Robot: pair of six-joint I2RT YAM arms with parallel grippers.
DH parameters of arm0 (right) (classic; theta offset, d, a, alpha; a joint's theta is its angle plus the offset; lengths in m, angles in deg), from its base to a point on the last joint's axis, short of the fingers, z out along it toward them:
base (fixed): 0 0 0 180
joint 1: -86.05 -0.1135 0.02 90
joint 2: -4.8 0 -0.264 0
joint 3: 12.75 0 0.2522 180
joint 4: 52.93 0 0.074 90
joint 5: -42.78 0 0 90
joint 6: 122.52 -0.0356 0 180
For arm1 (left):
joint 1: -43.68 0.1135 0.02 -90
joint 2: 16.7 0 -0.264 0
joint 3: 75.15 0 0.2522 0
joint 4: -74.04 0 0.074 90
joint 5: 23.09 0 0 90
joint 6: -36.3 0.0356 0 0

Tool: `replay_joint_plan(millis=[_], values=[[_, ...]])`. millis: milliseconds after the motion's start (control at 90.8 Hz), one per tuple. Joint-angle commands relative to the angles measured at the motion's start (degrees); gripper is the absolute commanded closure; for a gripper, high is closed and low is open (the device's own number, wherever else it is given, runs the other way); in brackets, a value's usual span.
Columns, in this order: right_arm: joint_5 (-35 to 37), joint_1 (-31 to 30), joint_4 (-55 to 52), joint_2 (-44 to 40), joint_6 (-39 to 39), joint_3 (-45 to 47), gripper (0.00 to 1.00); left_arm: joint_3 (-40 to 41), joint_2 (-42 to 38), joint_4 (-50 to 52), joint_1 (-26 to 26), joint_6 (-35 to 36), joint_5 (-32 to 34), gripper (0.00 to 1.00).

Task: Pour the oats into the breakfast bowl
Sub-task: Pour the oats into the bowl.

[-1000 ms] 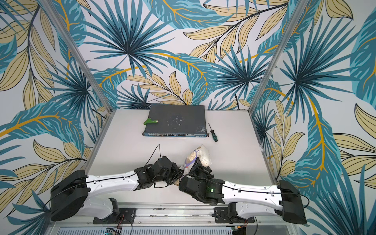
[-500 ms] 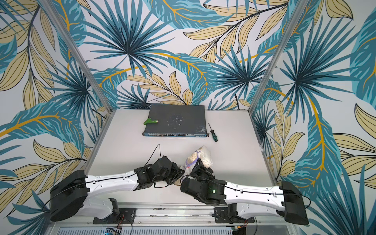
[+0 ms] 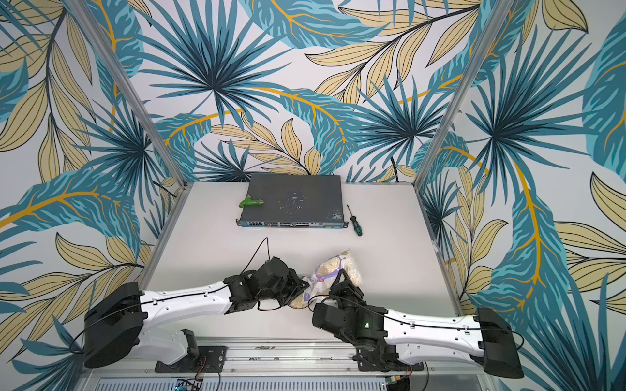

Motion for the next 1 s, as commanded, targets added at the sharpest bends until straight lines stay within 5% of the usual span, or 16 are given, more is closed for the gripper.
replay_joint_plan(millis=[0, 992], values=[[3.5, -0.4, 0.6, -1.3, -6.7, 1.6, 1.00, -2.6, 0.4, 0.9, -0.3, 1.3, -0.2, 0.91], [-4.1, -0.4, -1.4, -5.4, -24.4, 8.8, 1.00, -13.3, 1.7, 10.9, -0.3, 5.4, -0.4, 0.92]])
